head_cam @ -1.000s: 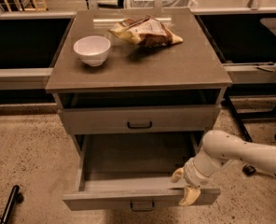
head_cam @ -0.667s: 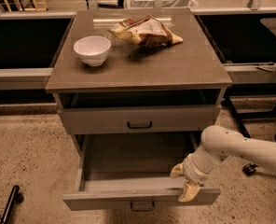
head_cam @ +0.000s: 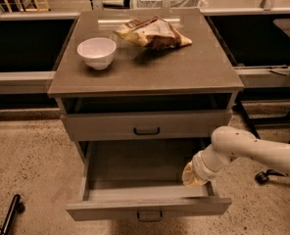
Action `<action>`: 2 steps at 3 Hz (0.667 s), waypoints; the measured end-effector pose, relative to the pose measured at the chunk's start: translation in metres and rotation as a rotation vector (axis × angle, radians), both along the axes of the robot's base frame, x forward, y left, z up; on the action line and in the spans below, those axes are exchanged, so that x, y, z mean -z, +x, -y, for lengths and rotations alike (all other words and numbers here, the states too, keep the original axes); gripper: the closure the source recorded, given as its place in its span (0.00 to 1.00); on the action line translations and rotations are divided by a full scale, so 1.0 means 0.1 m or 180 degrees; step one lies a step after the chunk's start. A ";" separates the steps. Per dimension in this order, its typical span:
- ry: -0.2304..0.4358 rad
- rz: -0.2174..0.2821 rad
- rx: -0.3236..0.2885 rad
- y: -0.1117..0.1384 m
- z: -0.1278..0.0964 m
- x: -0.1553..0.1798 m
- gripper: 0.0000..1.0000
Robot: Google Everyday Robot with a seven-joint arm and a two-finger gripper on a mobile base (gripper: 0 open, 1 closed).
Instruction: Open middle drawer
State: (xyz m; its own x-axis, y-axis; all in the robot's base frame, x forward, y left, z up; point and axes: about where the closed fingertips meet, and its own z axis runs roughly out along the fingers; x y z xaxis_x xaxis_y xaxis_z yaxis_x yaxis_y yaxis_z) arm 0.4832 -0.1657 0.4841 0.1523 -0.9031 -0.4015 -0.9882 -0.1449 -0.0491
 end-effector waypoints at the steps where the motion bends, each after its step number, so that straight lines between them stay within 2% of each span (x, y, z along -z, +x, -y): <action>1: -0.0104 0.0047 0.0057 0.16 0.00 0.31 0.99; 2: -0.0176 -0.0006 0.0100 0.19 -0.01 0.67 1.00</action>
Offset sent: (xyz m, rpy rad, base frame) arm 0.0242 0.0002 -0.1088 -0.0848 0.0175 -0.0515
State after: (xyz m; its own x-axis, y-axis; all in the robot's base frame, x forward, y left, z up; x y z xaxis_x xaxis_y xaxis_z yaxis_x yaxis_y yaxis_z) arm 0.5019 -0.1648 0.4174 0.1230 -0.9283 -0.3510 -0.9924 -0.1163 -0.0401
